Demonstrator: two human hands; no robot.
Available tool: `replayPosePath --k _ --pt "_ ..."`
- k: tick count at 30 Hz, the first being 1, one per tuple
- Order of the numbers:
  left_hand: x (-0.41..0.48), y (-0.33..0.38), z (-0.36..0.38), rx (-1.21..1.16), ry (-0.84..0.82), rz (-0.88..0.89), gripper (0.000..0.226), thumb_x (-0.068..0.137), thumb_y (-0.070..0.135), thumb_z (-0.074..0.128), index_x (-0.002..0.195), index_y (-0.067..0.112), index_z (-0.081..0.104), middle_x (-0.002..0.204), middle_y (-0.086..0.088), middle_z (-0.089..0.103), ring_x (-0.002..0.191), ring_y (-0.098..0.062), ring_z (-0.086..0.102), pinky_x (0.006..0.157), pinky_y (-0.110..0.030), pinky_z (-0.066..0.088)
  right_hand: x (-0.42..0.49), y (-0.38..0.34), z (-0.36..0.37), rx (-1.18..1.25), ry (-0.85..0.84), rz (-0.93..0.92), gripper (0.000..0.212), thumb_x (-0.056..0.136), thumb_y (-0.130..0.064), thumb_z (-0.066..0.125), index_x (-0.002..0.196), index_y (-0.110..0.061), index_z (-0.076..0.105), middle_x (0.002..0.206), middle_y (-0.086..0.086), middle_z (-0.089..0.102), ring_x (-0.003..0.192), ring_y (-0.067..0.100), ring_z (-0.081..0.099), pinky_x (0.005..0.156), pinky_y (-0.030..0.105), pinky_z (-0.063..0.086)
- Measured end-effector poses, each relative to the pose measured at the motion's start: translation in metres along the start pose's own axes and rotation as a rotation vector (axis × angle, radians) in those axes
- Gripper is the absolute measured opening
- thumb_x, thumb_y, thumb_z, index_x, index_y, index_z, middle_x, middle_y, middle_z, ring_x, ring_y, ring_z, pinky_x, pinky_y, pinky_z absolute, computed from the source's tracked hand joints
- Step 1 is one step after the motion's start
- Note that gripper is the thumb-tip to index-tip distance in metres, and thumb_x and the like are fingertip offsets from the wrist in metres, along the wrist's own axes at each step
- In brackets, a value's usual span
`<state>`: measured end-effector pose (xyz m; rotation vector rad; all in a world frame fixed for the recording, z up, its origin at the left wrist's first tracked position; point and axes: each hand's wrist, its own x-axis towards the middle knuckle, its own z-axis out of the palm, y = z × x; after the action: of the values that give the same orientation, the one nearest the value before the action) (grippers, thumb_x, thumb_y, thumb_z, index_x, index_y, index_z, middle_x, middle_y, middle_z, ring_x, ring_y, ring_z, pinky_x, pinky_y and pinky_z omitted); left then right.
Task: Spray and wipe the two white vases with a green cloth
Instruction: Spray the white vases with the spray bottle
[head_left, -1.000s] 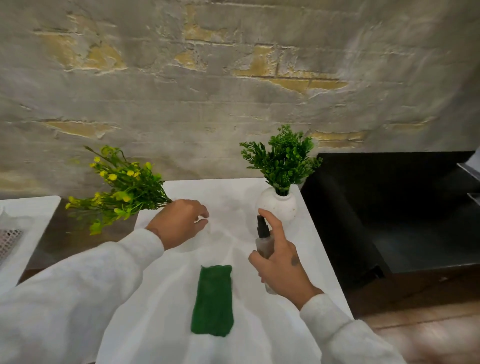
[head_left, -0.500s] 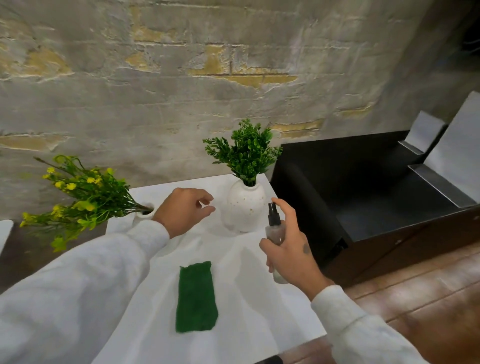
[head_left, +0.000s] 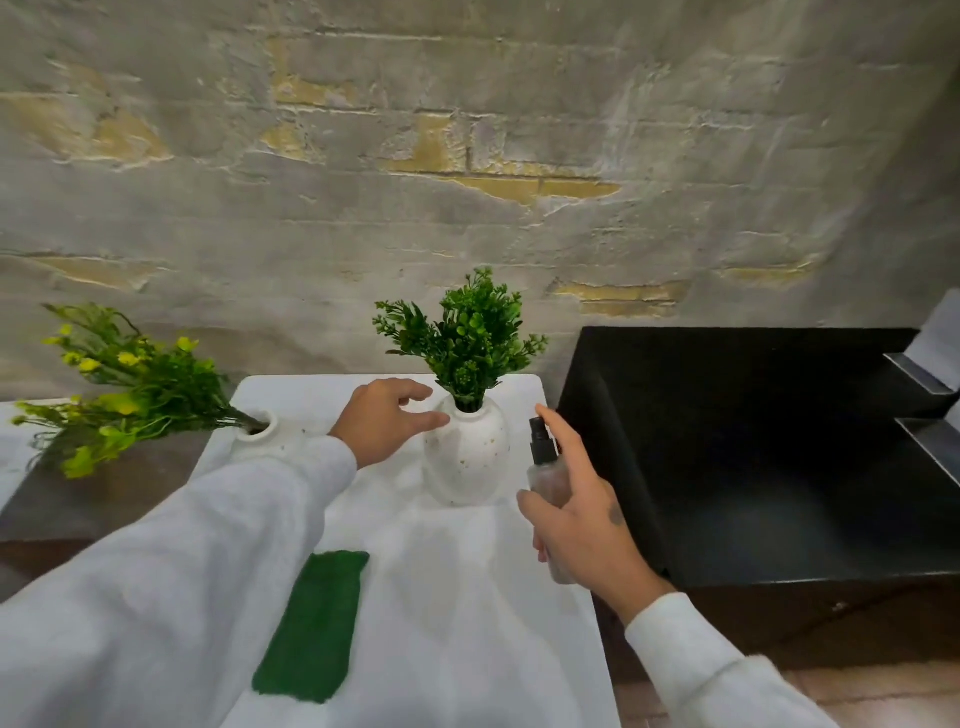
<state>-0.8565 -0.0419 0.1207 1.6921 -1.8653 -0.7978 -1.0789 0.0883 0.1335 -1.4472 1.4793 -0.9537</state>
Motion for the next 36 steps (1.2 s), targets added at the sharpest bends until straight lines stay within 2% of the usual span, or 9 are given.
replayPosePath --k 2,7,11,14,19,24,28,33,36 --pt "0.0 0.002 0.008 0.0 0.02 -0.036 0.053 0.074 0.046 0.078 0.119 0.021 0.067 0.126 0.005 0.061 0.106 -0.009 0.053 0.09 -0.024 0.039 0.005 0.005 -0.008 0.011 -0.022 -0.02 0.089 0.092 -0.01 0.06 0.13 -0.078 0.017 0.105 0.0 0.059 0.071 0.037 0.064 0.058 0.045 0.061" --pt "-0.005 0.003 0.031 0.049 0.034 -0.084 0.051 0.073 0.048 0.077 0.117 0.026 0.068 0.129 0.001 0.059 0.12 -0.02 0.05 0.105 -0.036 0.039 0.004 0.021 -0.021 0.011 -0.062 -0.025 0.084 0.09 -0.011 0.06 0.128 -0.076 0.025 0.098 0.004 0.06 0.074 0.042 0.061 0.057 0.051 0.059" --pt "0.004 0.013 0.039 0.071 0.075 -0.094 0.061 0.07 0.052 0.078 0.122 0.021 0.064 0.13 0.0 0.058 0.124 -0.023 0.047 0.105 -0.038 0.039 0.005 0.035 -0.025 -0.012 -0.064 -0.052 0.082 0.088 -0.011 0.062 0.129 -0.073 0.026 0.098 0.002 0.06 0.071 0.035 0.061 0.059 0.051 0.057" --pt "0.011 0.018 0.043 0.041 0.091 -0.117 0.068 0.064 0.057 0.079 0.119 0.02 0.065 0.128 0.0 0.058 0.123 -0.024 0.048 0.103 -0.042 0.042 0.002 0.043 -0.03 -0.012 -0.049 -0.041 0.083 0.088 -0.01 0.062 0.132 -0.071 0.026 0.104 0.01 0.059 0.072 0.039 0.06 0.06 0.053 0.056" --pt "0.015 0.022 0.052 -0.092 0.107 -0.162 0.072 0.062 0.042 0.087 0.124 0.015 0.061 0.131 -0.003 0.057 0.12 -0.021 0.05 0.095 -0.031 0.043 0.002 0.049 -0.039 0.027 -0.063 -0.037 0.084 0.089 -0.009 0.063 0.136 -0.068 0.025 0.116 -0.024 0.059 0.081 0.026 0.066 0.068 0.045 0.061" --pt "0.015 0.021 0.051 -0.164 0.081 -0.179 0.075 0.062 0.037 0.088 0.127 0.015 0.059 0.126 0.002 0.057 0.109 -0.015 0.052 0.085 -0.026 0.039 0.008 0.053 -0.046 0.032 -0.067 -0.028 0.079 0.088 -0.009 0.063 0.13 -0.066 0.029 0.11 -0.013 0.062 0.083 0.028 0.066 0.065 0.048 0.06" --pt "0.016 0.02 0.053 -0.235 0.043 -0.179 0.07 0.066 0.031 0.087 0.128 0.017 0.057 0.118 0.009 0.05 0.106 -0.012 0.047 0.085 -0.026 0.039 0.007 0.054 -0.045 0.031 -0.07 -0.002 0.075 0.087 -0.008 0.063 0.125 -0.065 0.033 0.107 0.012 0.061 0.08 0.04 0.062 0.063 0.056 0.056" --pt "0.019 0.015 0.054 -0.284 0.0 -0.2 0.071 0.063 0.037 0.087 0.127 0.024 0.058 0.13 0.007 0.053 0.113 -0.016 0.052 0.087 -0.029 0.043 0.006 0.056 -0.044 0.067 -0.119 0.05 0.081 0.089 -0.01 0.064 0.127 -0.071 0.027 0.114 -0.009 0.056 0.08 0.038 0.064 0.061 0.05 0.06" --pt "0.017 0.017 0.054 -0.288 0.006 -0.183 0.065 0.066 0.037 0.086 0.124 0.024 0.059 0.124 0.007 0.056 0.111 -0.019 0.055 0.084 -0.029 0.044 0.005 0.055 -0.047 0.073 -0.118 0.053 0.082 0.089 -0.009 0.063 0.127 -0.072 0.027 0.114 -0.013 0.055 0.079 0.038 0.065 0.061 0.049 0.06"
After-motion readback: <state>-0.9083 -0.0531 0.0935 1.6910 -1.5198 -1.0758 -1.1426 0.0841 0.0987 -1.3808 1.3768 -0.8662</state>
